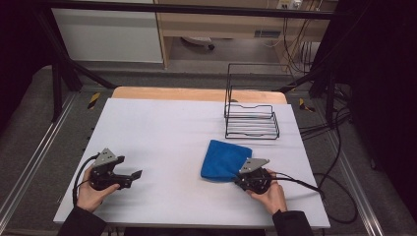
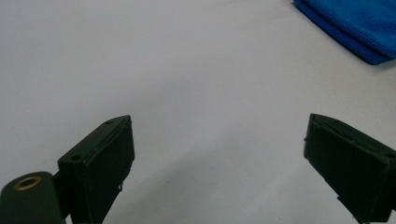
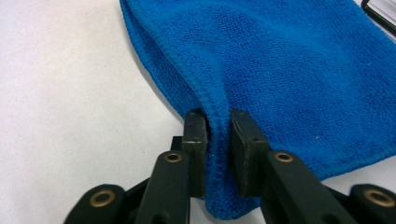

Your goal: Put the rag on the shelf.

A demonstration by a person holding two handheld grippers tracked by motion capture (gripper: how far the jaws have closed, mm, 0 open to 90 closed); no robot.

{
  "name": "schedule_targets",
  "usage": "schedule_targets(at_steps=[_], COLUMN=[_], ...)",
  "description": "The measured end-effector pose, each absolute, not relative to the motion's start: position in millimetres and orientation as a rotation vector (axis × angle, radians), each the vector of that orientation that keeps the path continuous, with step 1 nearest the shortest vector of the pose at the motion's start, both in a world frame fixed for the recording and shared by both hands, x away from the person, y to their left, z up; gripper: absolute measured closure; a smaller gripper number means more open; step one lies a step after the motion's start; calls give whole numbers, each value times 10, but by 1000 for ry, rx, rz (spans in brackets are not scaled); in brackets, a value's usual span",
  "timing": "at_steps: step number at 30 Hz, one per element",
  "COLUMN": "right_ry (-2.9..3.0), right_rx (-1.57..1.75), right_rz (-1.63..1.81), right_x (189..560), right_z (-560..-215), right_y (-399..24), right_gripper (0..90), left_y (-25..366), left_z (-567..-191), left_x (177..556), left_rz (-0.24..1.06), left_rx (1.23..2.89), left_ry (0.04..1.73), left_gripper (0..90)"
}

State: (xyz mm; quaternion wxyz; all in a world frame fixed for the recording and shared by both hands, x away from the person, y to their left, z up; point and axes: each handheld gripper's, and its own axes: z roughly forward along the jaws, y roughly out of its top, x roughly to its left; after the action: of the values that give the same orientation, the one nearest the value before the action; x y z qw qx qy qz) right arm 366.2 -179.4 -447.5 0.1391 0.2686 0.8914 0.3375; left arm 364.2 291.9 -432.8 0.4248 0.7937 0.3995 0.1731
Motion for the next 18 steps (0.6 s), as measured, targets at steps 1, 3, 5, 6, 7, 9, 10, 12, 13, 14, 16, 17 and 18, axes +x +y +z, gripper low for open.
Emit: schedule_targets(at_steps=[1,3,5,6,7,9,10,12,13,14,16,17,18], right_ry=[2580,2581,2581,2583,2584,2585,2587,2595,2600,2602,2612,2618,2624], right_rx=[778,790,809,813,810,821,833,853,868,876,879,881,883], right_rz=[976,976,979,979,982,993,998,1030,1042,1046,1063,1070,1085], right_x=[3670,3679,3687,3690,3694,3698,3699,3692,3686,3677,3659,3650,3642], right_z=[-4473,-4469,-4463,-4460,-4459,-4450,-4444,-4428,-4415,-4399,-4358,-4344,-4328], right_y=[-1797,-1800,-1801,-1802,-1804,-1801,-1799,-1794,-1787,-1775,-1730,-1710,-1682], right_gripper=[792,811,823,827,830,834,835,837,838,838,840,840,840], left_y=[2919,2922,2921,2920,2920,2918,2919,2921,2923,2924,2925,2925,2924], left_z=[-4328,-4331,-4331,-4332,-4332,-4331,-4331,-4331,-4331,-4331,-4331,-4331,-4330], left_x=[3642,3646,3648,3648,3648,3647,3648,3649,3649,3650,3650,3650,3649], left_rz=[433,430,430,428,428,429,429,430,430,431,433,433,433], left_rx=[1985,1984,1987,1988,1988,1989,1989,1987,1986,1986,1987,1987,1986], left_ry=[999,1003,1004,1003,1003,1000,1002,1004,1004,1005,1007,1007,1007], left_gripper=[88,89,90,90,91,91,91,92,93,93,93,93,93])
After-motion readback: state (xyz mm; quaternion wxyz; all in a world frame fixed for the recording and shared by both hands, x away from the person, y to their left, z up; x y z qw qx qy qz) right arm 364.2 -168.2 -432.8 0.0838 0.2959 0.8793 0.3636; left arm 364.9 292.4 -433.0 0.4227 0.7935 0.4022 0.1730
